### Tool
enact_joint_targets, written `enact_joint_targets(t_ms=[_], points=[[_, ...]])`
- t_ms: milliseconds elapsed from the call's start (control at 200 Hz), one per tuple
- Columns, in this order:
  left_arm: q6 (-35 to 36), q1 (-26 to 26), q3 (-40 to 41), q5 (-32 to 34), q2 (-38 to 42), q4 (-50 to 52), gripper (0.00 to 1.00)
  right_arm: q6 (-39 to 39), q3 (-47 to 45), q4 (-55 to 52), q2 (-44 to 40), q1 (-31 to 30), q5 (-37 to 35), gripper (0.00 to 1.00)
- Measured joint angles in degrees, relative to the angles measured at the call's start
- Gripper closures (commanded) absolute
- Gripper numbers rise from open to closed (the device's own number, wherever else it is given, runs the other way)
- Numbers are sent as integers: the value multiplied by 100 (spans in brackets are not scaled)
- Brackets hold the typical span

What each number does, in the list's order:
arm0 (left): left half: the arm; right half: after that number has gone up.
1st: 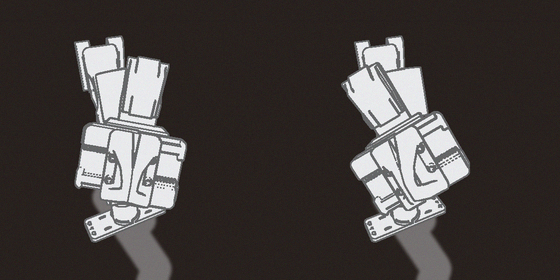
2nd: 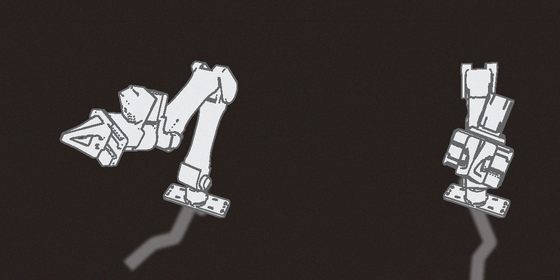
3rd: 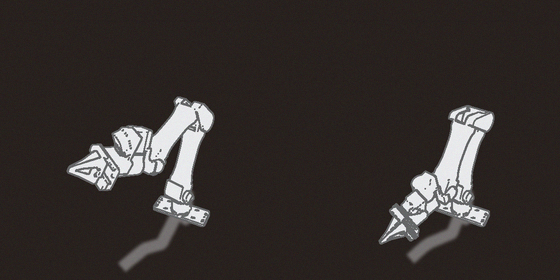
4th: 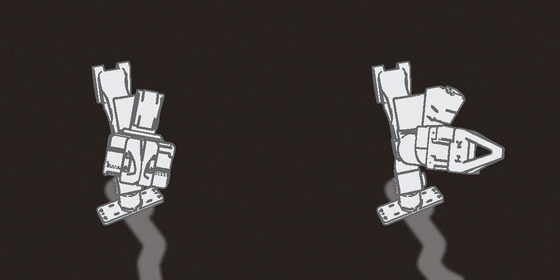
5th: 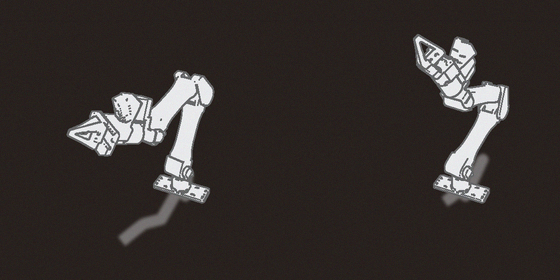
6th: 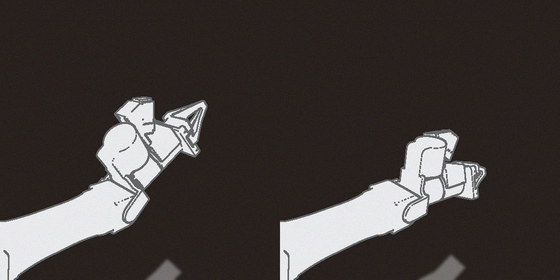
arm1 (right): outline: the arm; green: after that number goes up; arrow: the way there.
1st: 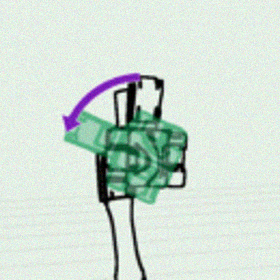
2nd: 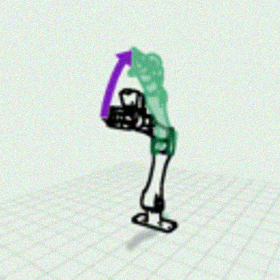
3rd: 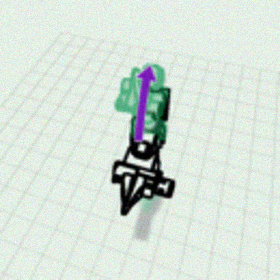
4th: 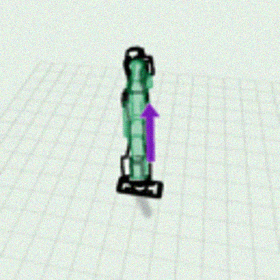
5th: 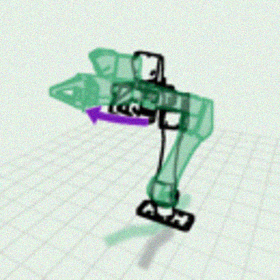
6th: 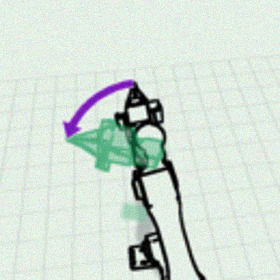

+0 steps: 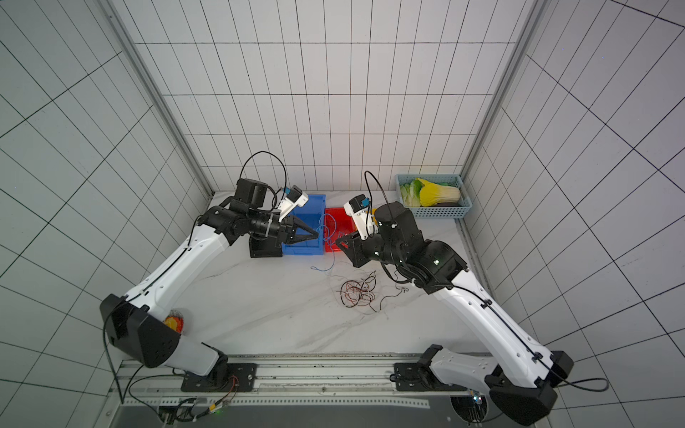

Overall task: Untangle and sort cables by color
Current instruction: Untie the cable.

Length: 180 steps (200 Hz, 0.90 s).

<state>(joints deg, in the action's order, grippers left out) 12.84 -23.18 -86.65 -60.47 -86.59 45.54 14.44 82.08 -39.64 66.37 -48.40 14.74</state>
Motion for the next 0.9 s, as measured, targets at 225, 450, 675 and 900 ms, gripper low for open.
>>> enact_joint_targets(t_ms=[225, 450, 675, 900], points=[[-26, 0, 0, -50, 0, -44, 100, -94, 59, 142, 706, -55, 192, 78], [-26, 0, 2, -181, 0, -44, 100, -310, 251, 188, 1012, -72, -24, 74], [-26, -2, 2, -278, 0, -44, 100, -417, 321, 240, 1019, -74, -101, 72], [-26, -39, 2, -345, 0, -35, 100, -487, 492, 280, 1222, -74, -153, 77]])
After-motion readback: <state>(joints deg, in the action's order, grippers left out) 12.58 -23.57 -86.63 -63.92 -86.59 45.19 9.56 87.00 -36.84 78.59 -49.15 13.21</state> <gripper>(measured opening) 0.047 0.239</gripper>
